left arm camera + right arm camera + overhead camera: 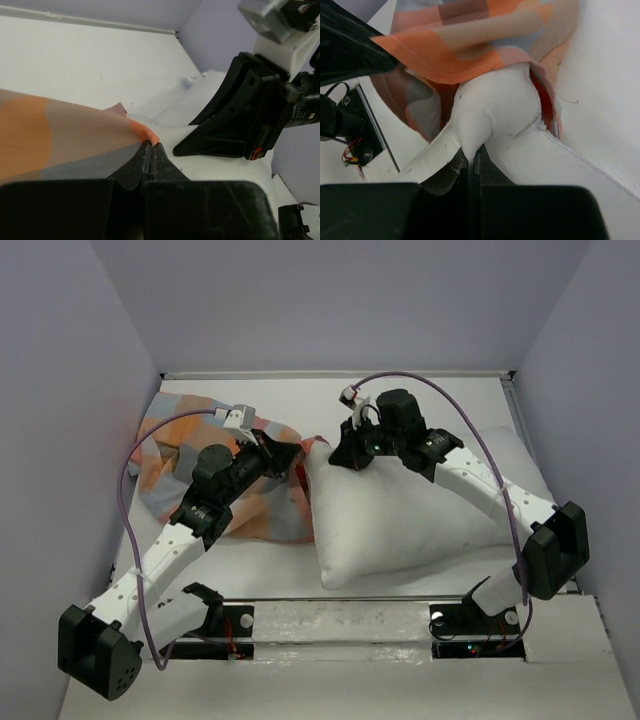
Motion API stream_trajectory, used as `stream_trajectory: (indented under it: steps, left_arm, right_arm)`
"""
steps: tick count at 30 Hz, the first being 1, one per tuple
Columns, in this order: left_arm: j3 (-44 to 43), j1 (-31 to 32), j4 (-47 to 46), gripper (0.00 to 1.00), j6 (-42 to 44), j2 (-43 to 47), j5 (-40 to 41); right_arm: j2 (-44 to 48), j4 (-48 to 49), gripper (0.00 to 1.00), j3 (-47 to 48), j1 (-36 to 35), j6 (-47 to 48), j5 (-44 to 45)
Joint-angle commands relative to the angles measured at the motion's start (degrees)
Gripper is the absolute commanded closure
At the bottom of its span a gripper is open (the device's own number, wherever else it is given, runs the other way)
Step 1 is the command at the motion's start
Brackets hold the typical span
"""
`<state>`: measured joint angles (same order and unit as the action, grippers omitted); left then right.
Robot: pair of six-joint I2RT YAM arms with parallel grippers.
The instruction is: Put the pillow into the pillowcase
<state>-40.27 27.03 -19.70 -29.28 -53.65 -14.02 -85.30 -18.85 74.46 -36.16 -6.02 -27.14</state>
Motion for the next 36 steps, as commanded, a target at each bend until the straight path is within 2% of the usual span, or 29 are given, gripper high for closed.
stream_trajectory:
  steps: [1, 4, 6, 9, 16, 21, 25, 28, 31, 36]
  left_arm:
    - [-3.5, 0.5, 3.4, 1.00, 3.5, -1.2, 0.0]
    - [-4.7, 0.5, 1.7, 1.00, 3.1, -1.4, 2.1]
    - [-5.9, 0.5, 0.7, 1.00, 2.5, -1.9, 1.4]
    - [-6.9, 0.6, 0.6, 1.00, 2.3, -2.2, -0.6]
    - [-6.6, 0.8, 4.0, 1.00, 3.8, 0.6, 2.3]
    - [-6.3, 3.8, 5.6, 1.00, 4.1, 0.3, -1.6]
    - [-5.2, 9.2, 8.6, 1.00, 5.6, 1.0, -0.9]
    - [-4.7, 11.9, 13.5, 1.00, 6.7, 2.6, 3.0]
    - [-3.9, 12.1, 17.3, 1.00, 6.7, 5.3, 7.6]
    - [-6.0, 12.1, 22.0, 1.00, 7.4, 6.4, 12.4]
  right_arm:
    - [0.4, 2.4, 1.00, 5.8, -4.1, 1.4, -4.9]
    - [3.0, 1.5, 1.00, 2.7, -5.2, 2.8, -4.6]
    - [4.9, 1.5, 1.00, -1.9, -6.0, 2.8, -4.9]
    - [4.4, 1.4, 1.00, -3.3, -6.6, 2.6, -4.4]
    - [1.6, -0.9, 1.00, -1.3, -6.6, 2.8, -1.8]
    - [0.8, 3.6, 1.00, 3.8, -6.6, -0.3, 2.9]
    - [-1.0, 12.4, 1.00, 5.1, -6.6, -4.0, 11.9]
    - [-1.5, 16.4, 1.00, 5.6, -6.6, -4.6, 24.5]
    - [-1.7, 18.4, 1.00, 5.3, -6.6, -4.4, 33.9]
    - [-2.8, 26.0, 1.00, 1.8, -5.9, -5.1, 41.9]
